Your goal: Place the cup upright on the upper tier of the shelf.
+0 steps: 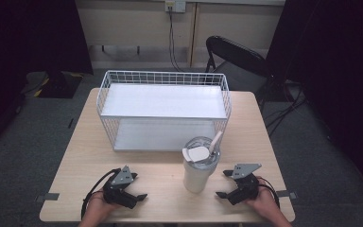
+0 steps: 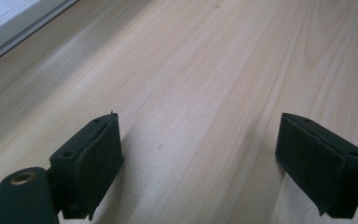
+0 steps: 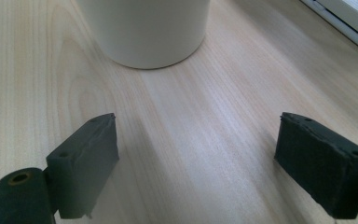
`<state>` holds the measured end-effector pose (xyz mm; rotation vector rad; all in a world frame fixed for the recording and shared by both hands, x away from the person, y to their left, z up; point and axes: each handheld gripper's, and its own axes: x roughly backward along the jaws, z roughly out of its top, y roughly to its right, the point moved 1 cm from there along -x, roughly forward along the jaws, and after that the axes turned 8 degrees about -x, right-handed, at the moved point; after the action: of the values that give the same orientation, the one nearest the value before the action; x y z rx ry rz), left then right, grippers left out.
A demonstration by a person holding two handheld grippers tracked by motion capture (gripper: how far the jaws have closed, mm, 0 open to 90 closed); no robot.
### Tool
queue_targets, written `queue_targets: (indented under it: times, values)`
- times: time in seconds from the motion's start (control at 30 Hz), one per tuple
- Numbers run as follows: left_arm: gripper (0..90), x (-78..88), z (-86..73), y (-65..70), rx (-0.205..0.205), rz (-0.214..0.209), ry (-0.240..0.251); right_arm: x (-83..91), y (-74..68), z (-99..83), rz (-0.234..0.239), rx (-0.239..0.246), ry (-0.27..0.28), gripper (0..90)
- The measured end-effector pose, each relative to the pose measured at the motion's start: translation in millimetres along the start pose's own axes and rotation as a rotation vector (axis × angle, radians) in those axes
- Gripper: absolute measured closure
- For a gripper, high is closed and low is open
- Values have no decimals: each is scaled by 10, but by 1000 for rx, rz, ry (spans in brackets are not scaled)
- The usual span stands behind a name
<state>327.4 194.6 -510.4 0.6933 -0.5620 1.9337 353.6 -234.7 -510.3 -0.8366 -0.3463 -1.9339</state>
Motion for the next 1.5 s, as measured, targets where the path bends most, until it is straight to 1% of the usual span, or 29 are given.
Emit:
queue_targets:
  times: [0.27, 0.37, 0.4, 0.43, 0.47, 0.5, 0.57, 0.6, 0.67, 0.87, 0.93, 1.0, 1.17, 1.3, 1.5]
  values:
    - [145, 1, 0, 0, 0, 2, 0, -1, -7, 5, -6, -10, -2, 127]
    - [145, 2, -1, 4, 3, 6, 1, 4, -17, 18, -12, -10, -15, 134]
    - [145, 2, -2, 7, 5, 7, 2, 9, -23, 28, -14, -15, -24, 137]
    - [145, 3, -3, 8, 7, 8, 2, 9, -31, 43, 3, -35, -25, 135]
    - [145, 3, -3, 8, 7, 8, 2, 9, -31, 43, 3, -35, -25, 135]
    - [145, 3, -3, 9, 7, 9, 1, 14, -45, 74, 21, -47, -15, 138]
    - [146, 4, -3, 10, 8, 9, 1, 18, -50, 91, 26, -47, -12, 139]
    - [146, 3, -3, 13, 11, 11, 4, 32, -64, 148, 45, -53, 11, 142]
    - [146, 4, -4, 14, 12, 11, 4, 43, -78, 201, 44, -53, 23, 140]
    - [146, 5, -7, 22, 20, 13, 8, 94, -134, 353, 66, -41, 74, 139]
    - [146, 5, -7, 22, 20, 13, 8, 114, -149, 409, 80, -40, 100, 140]
    - [146, 5, -7, 22, 20, 13, 8, 128, -168, 468, 81, -29, 116, 140]
    - [146, 7, -8, 23, 21, 14, 6, 153, -181, 566, 88, -22, 134, 138]
    - [146, 11, -9, 19, 14, 15, 0, 170, -186, 609, 96, -20, 153, 135]
    - [147, 11, -9, 21, 16, 15, 2, 171, -203, 661, 113, -23, 174, 134]
